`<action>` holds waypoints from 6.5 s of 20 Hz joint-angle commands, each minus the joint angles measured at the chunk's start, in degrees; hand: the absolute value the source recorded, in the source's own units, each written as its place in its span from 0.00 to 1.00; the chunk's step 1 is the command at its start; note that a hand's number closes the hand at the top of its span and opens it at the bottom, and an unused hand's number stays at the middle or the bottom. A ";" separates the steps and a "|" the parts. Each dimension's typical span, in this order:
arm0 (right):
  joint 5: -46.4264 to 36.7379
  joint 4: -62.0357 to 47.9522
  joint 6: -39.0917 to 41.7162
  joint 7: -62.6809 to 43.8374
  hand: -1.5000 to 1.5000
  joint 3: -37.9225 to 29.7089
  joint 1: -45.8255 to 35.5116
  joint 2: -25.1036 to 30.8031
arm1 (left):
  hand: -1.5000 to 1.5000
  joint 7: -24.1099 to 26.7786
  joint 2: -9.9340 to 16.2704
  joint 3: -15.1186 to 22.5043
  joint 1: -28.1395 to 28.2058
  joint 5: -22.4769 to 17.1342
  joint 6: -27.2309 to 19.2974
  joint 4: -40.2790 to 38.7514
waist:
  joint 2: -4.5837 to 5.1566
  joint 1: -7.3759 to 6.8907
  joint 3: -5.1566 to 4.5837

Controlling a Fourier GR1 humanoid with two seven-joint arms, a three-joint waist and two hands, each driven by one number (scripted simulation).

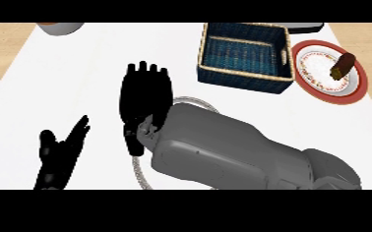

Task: Pick the squash from the placemat and place it in the basket

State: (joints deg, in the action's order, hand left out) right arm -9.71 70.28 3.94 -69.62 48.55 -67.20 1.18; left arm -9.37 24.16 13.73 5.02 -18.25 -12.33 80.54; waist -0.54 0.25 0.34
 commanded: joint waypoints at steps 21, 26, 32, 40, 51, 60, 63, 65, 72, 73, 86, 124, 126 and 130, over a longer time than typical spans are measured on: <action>-9.73 -2.02 -9.78 -3.13 0.00 7.50 13.73 -1.14 | 0.50 -3.83 0.17 -2.35 2.05 -0.12 4.39 -0.36 | 0.45 -0.98 -0.35; -9.64 -4.86 -11.60 -1.32 0.00 9.22 15.58 -1.14 | 0.50 -2.00 -2.17 -1.86 0.23 2.00 3.69 -3.03 | 0.58 -1.03 -0.37; -4.55 -9.40 -7.82 -1.68 0.00 9.55 13.92 -1.15 | 0.50 -3.53 -2.91 -1.06 0.22 3.37 3.16 -1.89 | 0.74 -1.97 -0.39; -4.10 -12.46 -11.32 0.83 0.00 12.40 14.62 -1.15 | 0.50 -3.79 -4.18 -2.45 -1.65 3.83 3.74 -3.95 | 0.78 -1.59 -0.37; -2.55 -16.56 -15.83 3.91 0.00 14.96 15.82 -1.15 | 0.50 -4.39 -4.31 -1.86 2.84 5.52 4.02 2.40 | 0.75 -2.35 -0.33; -6.36 -16.17 -11.55 6.24 1.00 19.70 13.39 -1.16 | 0.50 -6.51 -5.31 -4.32 -2.16 5.66 5.10 -2.08 | 0.67 -1.30 -0.35; -4.79 -17.81 -11.09 6.19 1.00 18.93 11.83 -1.16 | 0.50 -4.08 -7.16 -3.37 -0.55 7.61 3.69 -2.95 | 0.78 -1.86 -0.36; -6.35 -15.89 -13.51 5.04 1.00 21.47 13.35 -1.16 | 0.50 -3.15 -2.61 -6.42 0.64 4.89 9.14 -2.95 | 0.71 -1.97 -0.37; 0.56 -19.66 -13.61 -0.39 1.00 15.31 -0.58 -1.16 | 0.50 -5.70 -6.68 -2.00 -2.72 8.11 6.32 -1.23 | 1.36 -5.38 -0.45; 1.14 -18.69 -12.20 -3.09 1.00 14.28 -3.37 -1.16 | 0.50 -4.97 -5.75 -3.90 -2.20 6.87 7.02 -2.19 | 1.10 -5.13 -0.49; -14.15 -18.76 -47.63 -0.06 1.00 -3.62 -16.56 -1.15 | 0.50 -4.34 -5.58 -5.38 2.43 6.91 5.64 -1.40 | -0.43 -1.27 -0.39; -15.70 -31.49 -43.24 17.24 1.00 -34.85 -12.32 13.97 | 0.50 -7.22 -7.86 -6.12 2.66 9.56 5.26 3.17 | 0.73 -0.97 -0.30; -14.67 -31.05 -44.51 20.31 1.00 -36.58 -9.32 14.20 | 0.50 -5.52 -7.97 -7.13 1.74 8.71 6.76 0.26 | 0.84 -0.78 -0.33; -14.42 -29.75 -43.84 23.54 1.00 -38.01 -6.65 13.27 | 0.50 -2.69 -8.47 -6.91 4.02 9.61 7.71 -1.11 | 0.66 -0.81 -0.34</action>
State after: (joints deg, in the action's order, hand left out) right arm -25.22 39.22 -38.45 -49.03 12.73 -77.04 14.62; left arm -12.75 16.68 6.35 6.73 -9.08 -5.17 82.79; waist -0.04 -0.69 0.50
